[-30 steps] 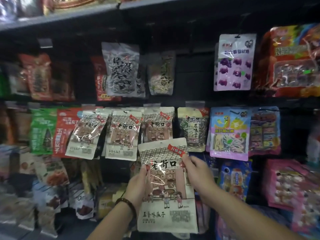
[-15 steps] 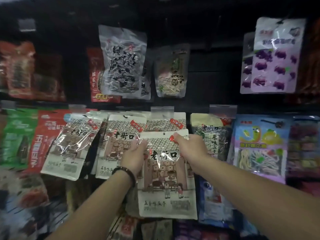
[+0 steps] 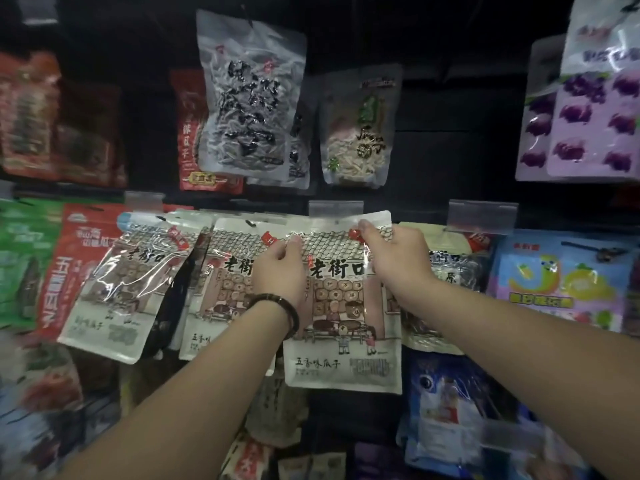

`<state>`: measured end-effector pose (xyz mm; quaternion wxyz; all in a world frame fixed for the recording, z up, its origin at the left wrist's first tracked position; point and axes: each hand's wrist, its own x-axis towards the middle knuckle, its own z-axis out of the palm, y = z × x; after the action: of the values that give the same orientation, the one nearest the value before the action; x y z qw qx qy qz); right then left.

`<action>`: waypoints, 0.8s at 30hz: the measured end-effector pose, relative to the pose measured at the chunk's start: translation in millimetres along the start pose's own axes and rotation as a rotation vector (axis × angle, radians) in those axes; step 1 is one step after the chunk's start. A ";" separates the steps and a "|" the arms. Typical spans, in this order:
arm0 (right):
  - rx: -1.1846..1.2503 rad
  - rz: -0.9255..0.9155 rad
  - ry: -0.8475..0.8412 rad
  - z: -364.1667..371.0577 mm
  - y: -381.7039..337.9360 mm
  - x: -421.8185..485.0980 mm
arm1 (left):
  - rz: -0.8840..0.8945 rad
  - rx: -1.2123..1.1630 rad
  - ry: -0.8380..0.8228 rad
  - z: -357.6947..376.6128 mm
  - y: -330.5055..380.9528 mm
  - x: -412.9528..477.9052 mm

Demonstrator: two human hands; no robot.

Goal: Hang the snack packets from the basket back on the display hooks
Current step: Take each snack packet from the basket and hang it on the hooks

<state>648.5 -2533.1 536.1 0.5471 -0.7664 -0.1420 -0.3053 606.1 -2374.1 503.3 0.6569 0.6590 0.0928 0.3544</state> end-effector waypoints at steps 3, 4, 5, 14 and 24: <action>0.032 -0.020 0.008 -2.8 0.6 1.6 | -0.003 -0.031 -0.010 0.6 1.6 0.3; 0.042 -0.025 0.013 -3.4 0.8 2.2 | 0.006 -0.035 -0.015 1.0 2.9 -0.1; 0.050 -0.023 0.019 -3.6 1.1 3.9 | 0.015 -0.033 -0.016 2.1 4.5 -0.2; -0.046 0.064 -0.030 0.9 4.3 16.1 | -0.009 0.108 0.030 5.1 2.6 7.9; -0.228 0.123 0.000 10.3 8.2 20.1 | 0.017 0.226 0.065 16.3 -1.7 9.1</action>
<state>671.8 -2528.8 540.2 0.4743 -0.8308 -0.0591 -0.2853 622.9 -2381.5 506.7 0.5720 0.7178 0.1478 0.3685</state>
